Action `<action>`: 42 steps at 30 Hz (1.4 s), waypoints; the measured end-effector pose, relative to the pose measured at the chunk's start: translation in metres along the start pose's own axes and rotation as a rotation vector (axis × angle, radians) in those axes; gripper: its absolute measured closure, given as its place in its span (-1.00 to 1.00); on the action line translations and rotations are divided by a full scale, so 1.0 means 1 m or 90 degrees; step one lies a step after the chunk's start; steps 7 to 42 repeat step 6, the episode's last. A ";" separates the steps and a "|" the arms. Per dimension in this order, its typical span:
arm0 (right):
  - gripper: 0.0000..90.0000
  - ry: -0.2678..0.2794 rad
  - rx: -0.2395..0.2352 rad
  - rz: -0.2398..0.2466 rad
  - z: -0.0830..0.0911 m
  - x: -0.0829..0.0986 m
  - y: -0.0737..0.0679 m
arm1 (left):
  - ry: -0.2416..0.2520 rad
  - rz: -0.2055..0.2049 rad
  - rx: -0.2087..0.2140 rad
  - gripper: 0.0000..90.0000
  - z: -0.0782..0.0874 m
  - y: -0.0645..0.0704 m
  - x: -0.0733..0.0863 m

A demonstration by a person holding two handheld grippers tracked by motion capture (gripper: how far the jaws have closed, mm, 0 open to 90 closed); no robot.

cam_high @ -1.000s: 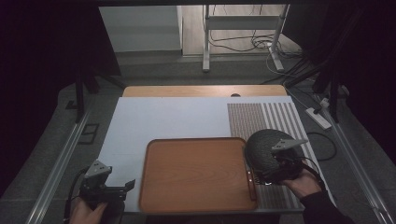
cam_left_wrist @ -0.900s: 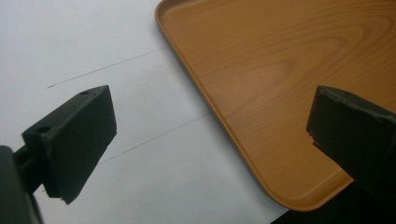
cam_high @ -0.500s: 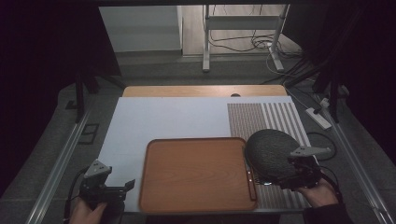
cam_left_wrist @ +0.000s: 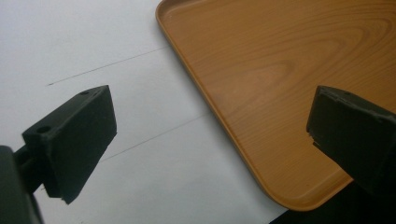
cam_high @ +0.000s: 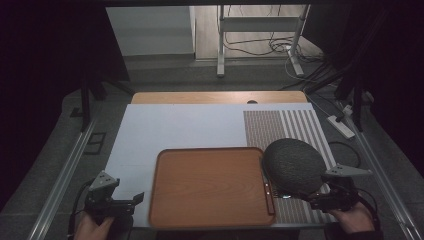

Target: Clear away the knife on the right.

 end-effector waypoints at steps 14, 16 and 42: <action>-1.00 0.003 0.005 0.006 0.001 0.001 -0.001 | -0.003 -0.002 -0.001 -0.94 -0.001 0.001 -0.001; -1.00 0.003 0.005 0.006 0.001 0.001 -0.001 | -0.003 -0.002 -0.001 -0.94 -0.001 0.001 -0.001; -1.00 0.003 0.005 0.006 0.001 0.001 -0.001 | -0.003 -0.002 -0.001 -0.94 -0.001 0.001 -0.001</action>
Point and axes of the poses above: each handheld gripper's, and its own axes: z roughly backward along the jaws, x roughly out of its underside, y roughly to its right, the point moved 6 cm from there along -z, roughly forward along the jaws, and after that the axes turned 2 degrees about -x, right-handed, at the moved point
